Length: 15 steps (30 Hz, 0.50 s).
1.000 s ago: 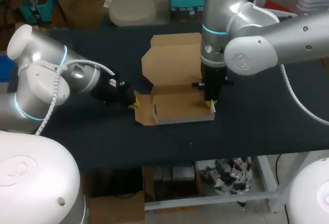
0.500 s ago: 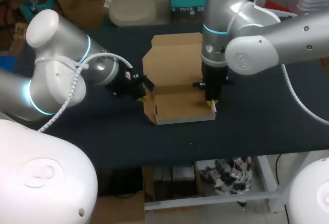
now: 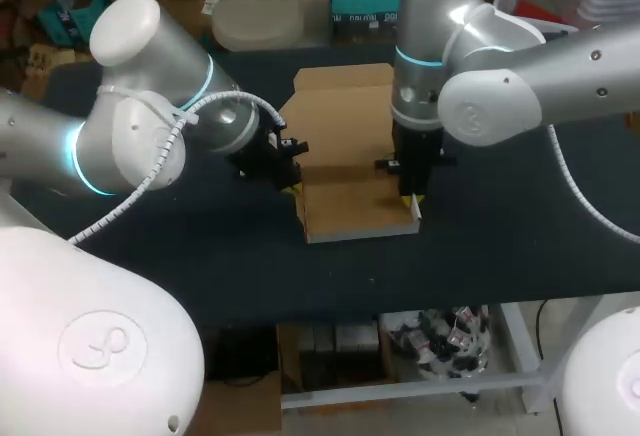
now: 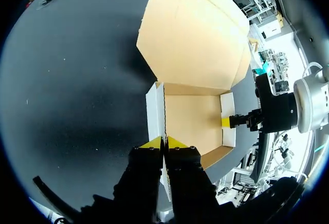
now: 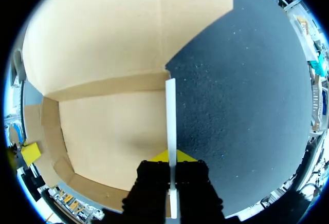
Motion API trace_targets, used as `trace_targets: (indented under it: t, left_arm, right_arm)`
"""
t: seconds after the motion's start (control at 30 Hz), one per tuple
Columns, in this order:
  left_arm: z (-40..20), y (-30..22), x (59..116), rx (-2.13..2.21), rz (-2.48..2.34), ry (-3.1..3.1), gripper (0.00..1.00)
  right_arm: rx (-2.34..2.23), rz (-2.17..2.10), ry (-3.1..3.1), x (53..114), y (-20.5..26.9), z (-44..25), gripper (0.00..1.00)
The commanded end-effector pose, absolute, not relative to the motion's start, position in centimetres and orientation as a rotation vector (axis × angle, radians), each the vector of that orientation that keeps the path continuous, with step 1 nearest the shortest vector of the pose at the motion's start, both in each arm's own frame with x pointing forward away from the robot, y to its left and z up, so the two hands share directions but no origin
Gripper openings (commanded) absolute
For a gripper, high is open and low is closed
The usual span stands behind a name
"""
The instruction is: Assemble the packaging by folding the flat box into shape, placing the metal phone stand inside, and closing the box properly
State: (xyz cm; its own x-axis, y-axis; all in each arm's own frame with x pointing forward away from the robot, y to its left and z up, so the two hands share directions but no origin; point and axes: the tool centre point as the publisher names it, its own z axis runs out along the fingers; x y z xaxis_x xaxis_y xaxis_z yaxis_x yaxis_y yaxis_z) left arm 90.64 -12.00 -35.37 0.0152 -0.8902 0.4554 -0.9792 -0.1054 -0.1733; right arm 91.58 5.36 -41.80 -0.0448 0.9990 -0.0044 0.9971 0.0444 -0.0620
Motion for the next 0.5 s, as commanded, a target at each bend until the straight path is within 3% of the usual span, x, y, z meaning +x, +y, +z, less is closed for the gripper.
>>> trace_targets:
  t: [0.03, 0.1, 0.27, 0.5]
  left_arm:
    - [-35.3, -12.0, 90.3, 2.189, 0.568, -2.031, 0.29]
    - [-35.0, -11.3, 90.1, 2.172, 0.594, -2.017, 0.38]
    - [-33.8, -8.8, 89.5, 2.132, 0.67, -1.974, 0.46]
    - [-32.6, -4.7, 88.4, 2.039, 0.764, -1.923, 0.48]
  right_arm:
    - [-2.144, 0.081, -2.241, 91.6, 5.7, -41.8, 0.0]
    - [-2.144, 0.081, -2.241, 91.6, 5.7, -41.8, 0.0]
    - [-2.144, 0.081, -2.241, 91.6, 5.7, -41.8, 0.0]
    - [-2.144, 0.081, -2.241, 91.6, 5.7, -41.8, 0.0]
